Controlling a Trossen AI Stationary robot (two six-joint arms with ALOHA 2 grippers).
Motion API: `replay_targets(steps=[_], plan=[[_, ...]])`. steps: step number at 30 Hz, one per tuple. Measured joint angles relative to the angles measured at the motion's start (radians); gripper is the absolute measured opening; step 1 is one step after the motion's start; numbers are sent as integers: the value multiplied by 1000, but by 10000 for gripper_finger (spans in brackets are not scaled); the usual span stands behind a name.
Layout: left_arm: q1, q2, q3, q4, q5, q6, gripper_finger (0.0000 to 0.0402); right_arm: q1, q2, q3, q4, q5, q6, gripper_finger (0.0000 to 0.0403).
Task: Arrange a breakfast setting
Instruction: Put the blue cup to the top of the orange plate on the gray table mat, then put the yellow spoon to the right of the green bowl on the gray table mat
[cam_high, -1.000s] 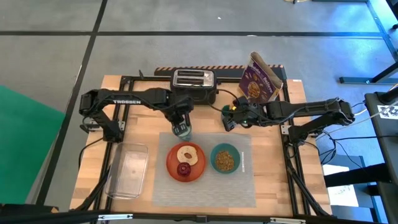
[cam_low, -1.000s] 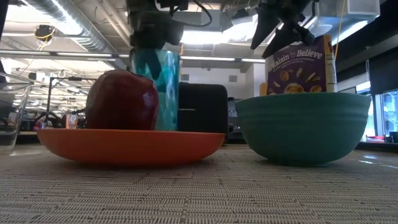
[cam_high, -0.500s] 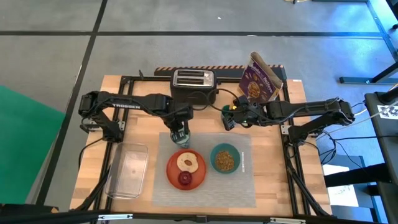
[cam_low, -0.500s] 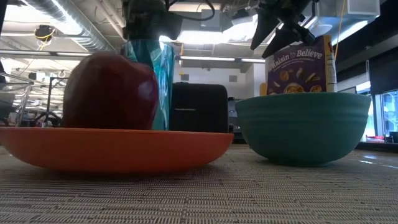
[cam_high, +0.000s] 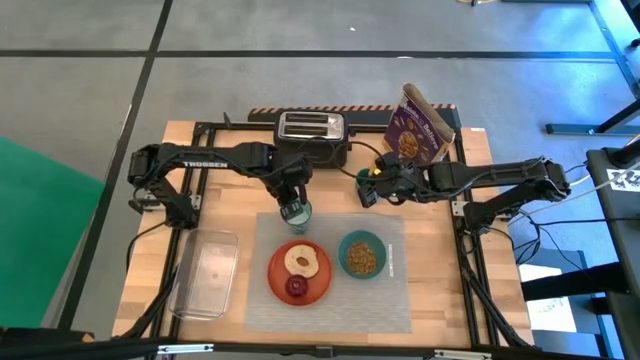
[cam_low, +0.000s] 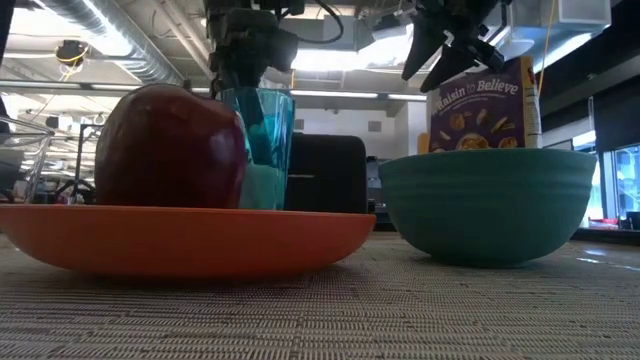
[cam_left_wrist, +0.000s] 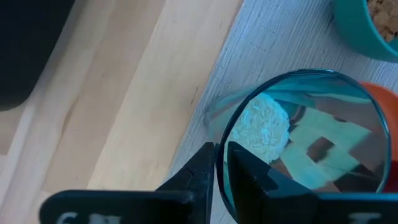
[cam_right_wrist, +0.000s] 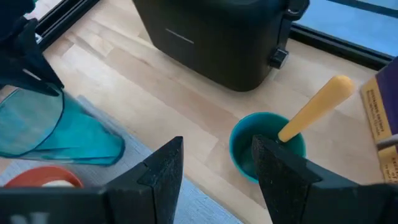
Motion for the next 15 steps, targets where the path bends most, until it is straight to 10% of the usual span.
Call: replay_targets(steps=[15], plan=[[41, -142, 45, 43, -79, -4, 43, -8, 61, -124, 117, 273, 403, 184]])
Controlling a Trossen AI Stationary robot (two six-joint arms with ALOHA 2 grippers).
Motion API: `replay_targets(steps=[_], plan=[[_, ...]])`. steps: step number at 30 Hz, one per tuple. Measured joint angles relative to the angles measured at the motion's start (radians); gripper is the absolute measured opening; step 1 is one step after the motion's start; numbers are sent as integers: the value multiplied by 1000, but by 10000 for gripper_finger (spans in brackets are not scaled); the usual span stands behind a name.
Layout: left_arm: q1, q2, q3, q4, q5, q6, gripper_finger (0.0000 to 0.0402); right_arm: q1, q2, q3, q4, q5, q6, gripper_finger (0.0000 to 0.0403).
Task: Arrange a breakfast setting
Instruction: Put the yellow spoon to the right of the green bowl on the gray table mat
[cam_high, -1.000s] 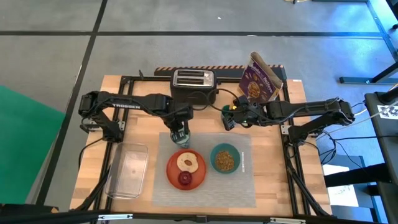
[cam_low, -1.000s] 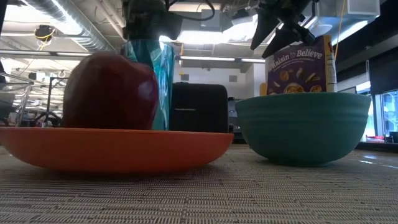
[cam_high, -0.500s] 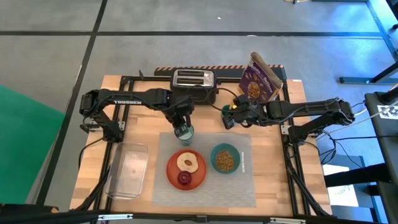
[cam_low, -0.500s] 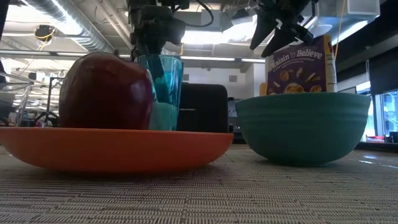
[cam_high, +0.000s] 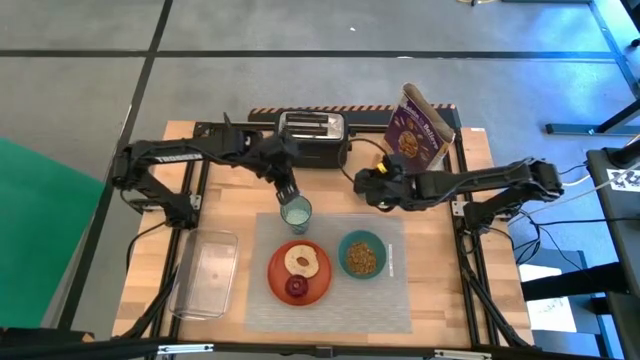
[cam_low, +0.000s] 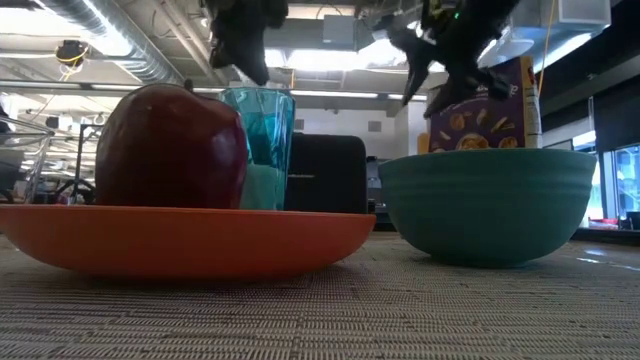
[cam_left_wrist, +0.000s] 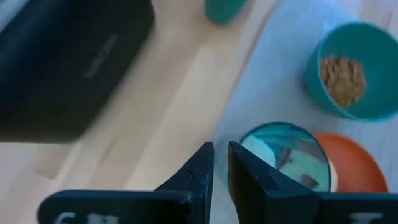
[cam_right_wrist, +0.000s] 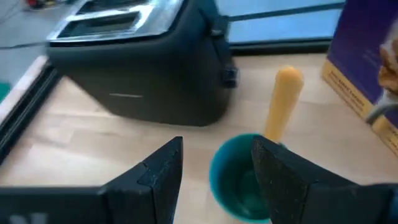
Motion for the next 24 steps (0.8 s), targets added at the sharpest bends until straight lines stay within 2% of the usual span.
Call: replay_targets(steps=[5, 9, 16, 24], plan=[[11, 0, 66, -5, -24, 2, 47, -59, 37, -28, -9, -23, 97, 184], [10, -2, 99, 6, -37, 11, 79, -103, 48, -31, -7, -41, 95, 184], [20, -1, 102, -6, -109, 29, 153, -178, 52, -31, 44, -131, -51, 184], [32, -1, 102, -4, -103, 33, 167, -244, 87, -29, 47, -229, -117, 184]])
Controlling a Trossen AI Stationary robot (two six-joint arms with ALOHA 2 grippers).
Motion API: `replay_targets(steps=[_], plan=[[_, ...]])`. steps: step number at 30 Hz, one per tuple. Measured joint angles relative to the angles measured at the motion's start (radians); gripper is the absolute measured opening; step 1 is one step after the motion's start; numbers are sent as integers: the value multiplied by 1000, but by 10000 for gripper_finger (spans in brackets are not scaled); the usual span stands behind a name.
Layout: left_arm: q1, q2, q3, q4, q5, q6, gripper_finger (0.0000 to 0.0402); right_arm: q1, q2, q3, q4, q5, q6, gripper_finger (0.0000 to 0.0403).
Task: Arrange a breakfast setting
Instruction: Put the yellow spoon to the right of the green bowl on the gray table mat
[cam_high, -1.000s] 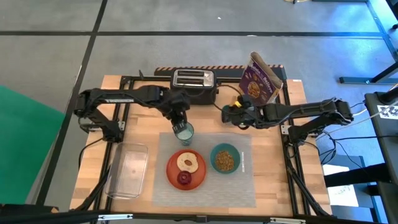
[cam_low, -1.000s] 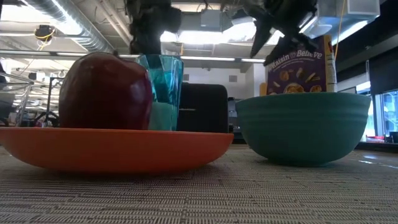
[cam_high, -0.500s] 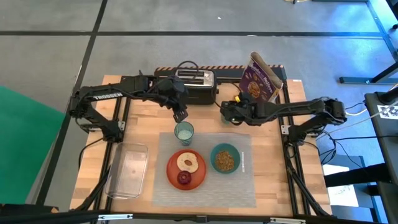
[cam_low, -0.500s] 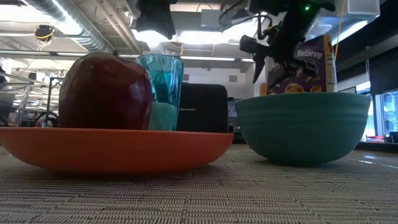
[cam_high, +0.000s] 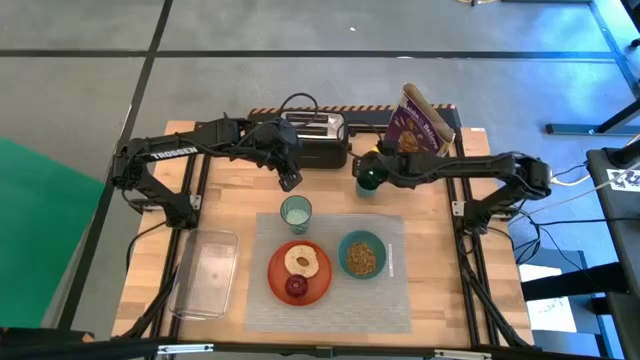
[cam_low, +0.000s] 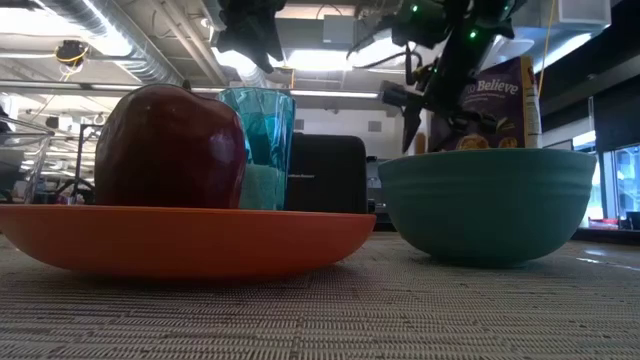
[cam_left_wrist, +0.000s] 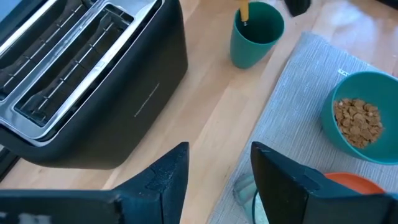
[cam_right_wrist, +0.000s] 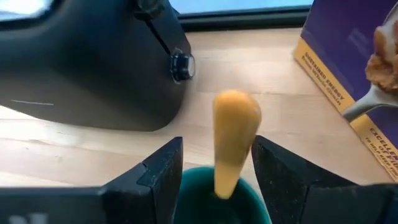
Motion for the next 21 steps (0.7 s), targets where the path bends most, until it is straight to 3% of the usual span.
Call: replay_targets(steps=[8, 21], plan=[[-3, 0, 0, 0, 2, 0, 167, -8, 52, 0, -1, -13, -25, 175], [-3, 0, 0, 0, 2, 4, 167, -8, 51, 0, 0, 14, -59, 21]])
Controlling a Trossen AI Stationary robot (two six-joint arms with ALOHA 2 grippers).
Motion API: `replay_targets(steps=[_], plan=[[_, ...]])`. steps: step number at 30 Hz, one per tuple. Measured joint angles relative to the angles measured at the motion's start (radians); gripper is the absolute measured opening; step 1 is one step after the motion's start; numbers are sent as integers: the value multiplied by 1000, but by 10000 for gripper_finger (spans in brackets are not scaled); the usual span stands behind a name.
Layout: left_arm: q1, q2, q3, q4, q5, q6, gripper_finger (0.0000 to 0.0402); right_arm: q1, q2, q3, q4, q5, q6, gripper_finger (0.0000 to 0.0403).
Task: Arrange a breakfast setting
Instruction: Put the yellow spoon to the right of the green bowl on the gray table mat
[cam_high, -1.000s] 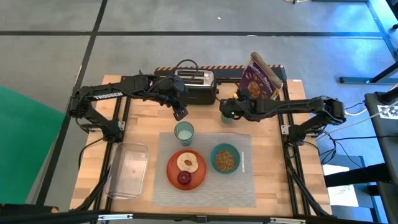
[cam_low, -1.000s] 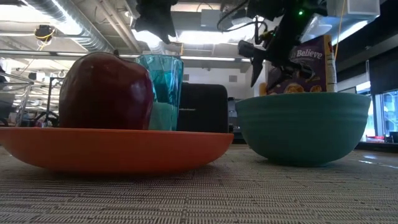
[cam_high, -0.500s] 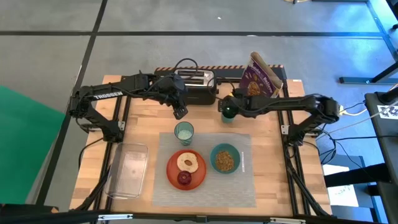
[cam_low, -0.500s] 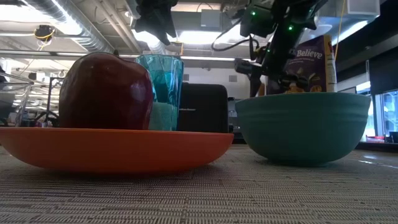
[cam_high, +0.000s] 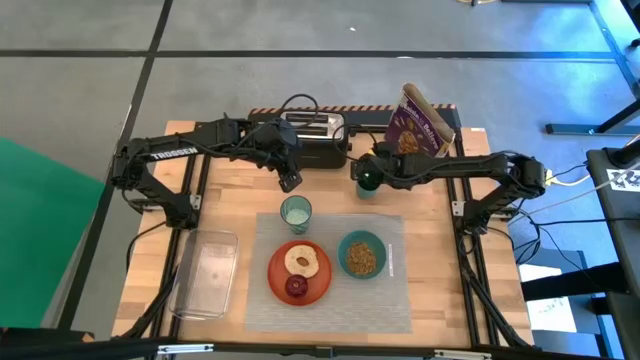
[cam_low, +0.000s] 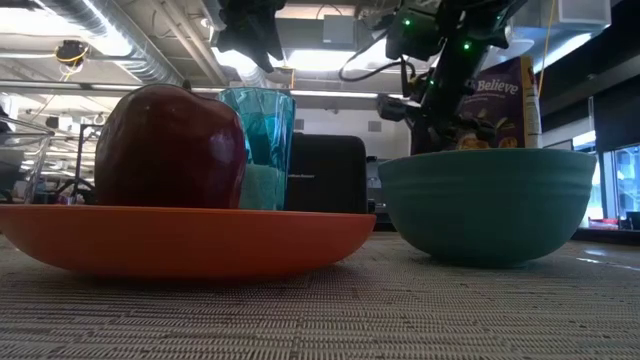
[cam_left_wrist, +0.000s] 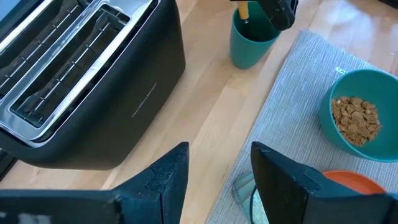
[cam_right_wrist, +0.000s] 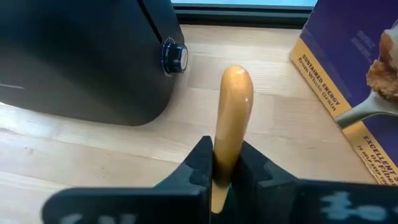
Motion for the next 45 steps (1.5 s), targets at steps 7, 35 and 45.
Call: replay_targets(steps=[7, 35, 45], plan=[[0, 0, 0, 0, 0, 2, 167, 9, -18, 1, -2, -52, -15, 37], [-19, 20, 0, 360, 92, 91, 167, 276, -426, 0, 282, 351, -256, 20], [14, 20, 0, 589, 167, 50, 167, 338, -477, 0, 759, 276, -736, 21]])
